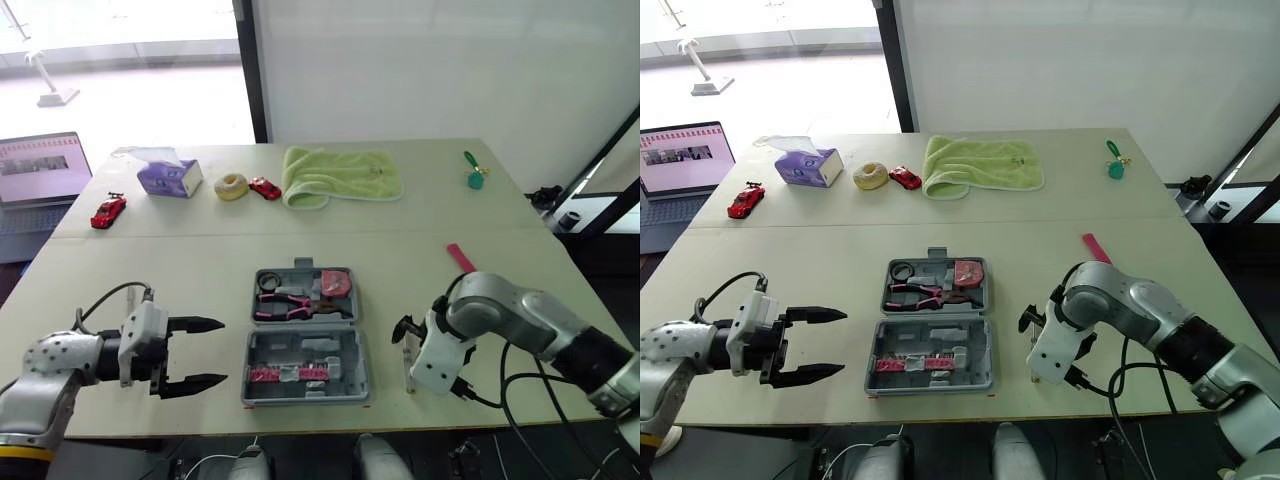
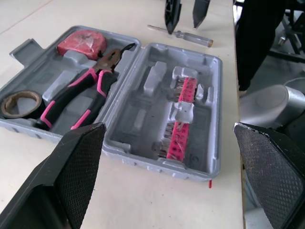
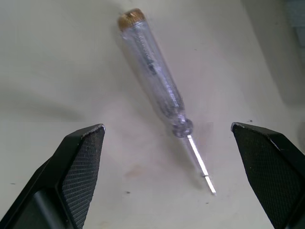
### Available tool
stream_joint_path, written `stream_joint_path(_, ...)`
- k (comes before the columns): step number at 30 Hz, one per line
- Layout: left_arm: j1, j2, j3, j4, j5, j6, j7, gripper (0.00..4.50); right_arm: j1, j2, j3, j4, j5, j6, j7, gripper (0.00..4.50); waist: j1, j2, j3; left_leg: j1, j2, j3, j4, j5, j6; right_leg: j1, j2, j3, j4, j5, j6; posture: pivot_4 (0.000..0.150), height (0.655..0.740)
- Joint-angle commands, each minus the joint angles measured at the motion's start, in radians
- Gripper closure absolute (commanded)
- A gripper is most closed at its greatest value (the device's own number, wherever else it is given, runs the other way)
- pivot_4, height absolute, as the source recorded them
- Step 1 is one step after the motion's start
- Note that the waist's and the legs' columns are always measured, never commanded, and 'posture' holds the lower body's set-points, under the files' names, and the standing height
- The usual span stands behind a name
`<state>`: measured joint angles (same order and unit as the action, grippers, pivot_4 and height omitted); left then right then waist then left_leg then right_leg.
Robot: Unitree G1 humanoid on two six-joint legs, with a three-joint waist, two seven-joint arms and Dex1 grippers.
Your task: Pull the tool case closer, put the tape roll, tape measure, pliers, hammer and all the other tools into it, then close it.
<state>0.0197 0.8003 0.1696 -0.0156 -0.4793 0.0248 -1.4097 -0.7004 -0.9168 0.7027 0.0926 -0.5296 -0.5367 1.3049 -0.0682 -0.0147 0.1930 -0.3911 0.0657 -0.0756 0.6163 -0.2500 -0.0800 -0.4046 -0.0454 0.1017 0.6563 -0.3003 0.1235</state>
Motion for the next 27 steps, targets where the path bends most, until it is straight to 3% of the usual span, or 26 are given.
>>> stream_joint_path(1,0.012,-0.004,0.015,0.007,0.003,-0.039,0.004,0.00,-0.016,0.023,0.016,0.041,-0.062,-0.046,0.005,1.34,0.000,-0.001,-0.001,0.000,0.000,0.000,0.000,0.000,0.000,0.001,0.000,0.000,0.000,0.000,0.000,0.150,0.7400)
stream_joint_path(6,0.011,-0.010,0.014,0.016,0.009,-0.053,0.012,0.00,0.001,0.057,0.017,0.051,-0.083,-0.062,0.019,3.78,-0.005,-0.004,-0.002,0.005,0.000,0.000,0.002,0.000,0.000,0.006,0.001,0.000,0.000,0.000,-0.002,0.150,0.7400)
stream_joint_path(8,0.011,-0.010,0.012,0.010,0.009,-0.051,0.018,0.00,0.003,0.074,0.008,0.053,-0.091,-0.055,0.011,4.44,-0.006,-0.005,-0.002,0.012,0.001,0.000,0.001,0.000,0.000,0.011,0.001,0.000,0.000,0.000,-0.002,0.150,0.7400)
stream_joint_path(14,-0.003,-0.002,0.004,-0.024,0.006,-0.017,0.042,0.00,0.021,0.041,-0.089,-0.011,0.015,0.018,0.060,4.44,-0.001,-0.005,-0.001,0.017,0.001,0.000,-0.001,0.000,0.000,0.016,0.002,0.001,0.000,-0.001,-0.003,0.150,0.7400)
stream_joint_path(17,-0.009,0.001,0.003,-0.038,0.005,0.000,0.051,0.00,0.063,-0.006,-0.161,-0.113,0.160,0.182,0.173,4.44,0.002,-0.002,0.001,0.015,0.001,0.000,-0.001,0.000,0.000,0.015,0.001,0.001,0.000,0.000,-0.002,0.150,0.7400)
stream_joint_path(21,-0.037,0.002,-0.014,-0.079,0.005,0.045,0.080,0.00,0.118,-0.158,-0.283,-0.546,0.725,1.505,0.310,4.44,0.025,0.001,0.003,0.013,0.000,-0.002,-0.001,0.000,0.000,0.014,0.001,0.001,0.001,0.000,-0.001,0.150,0.7400)
stream_joint_path(24,-0.052,0.004,-0.021,-0.092,0.004,0.066,0.087,0.00,0.089,-0.036,-0.348,-0.528,0.799,1.989,0.216,4.44,0.022,-0.003,0.001,0.016,0.001,-0.002,-0.001,0.000,0.000,0.015,0.002,0.001,0.002,0.000,-0.002,0.150,0.7400)
stream_joint_path(27,-0.061,0.009,-0.025,-0.088,0.006,0.071,0.084,0.00,0.123,0.065,-0.430,-0.446,0.829,2.146,0.029,4.44,0.024,-0.003,0.001,0.016,0.001,-0.003,-0.001,0.000,0.000,0.014,0.003,0.000,0.001,-0.002,-0.006,0.150,0.7400)
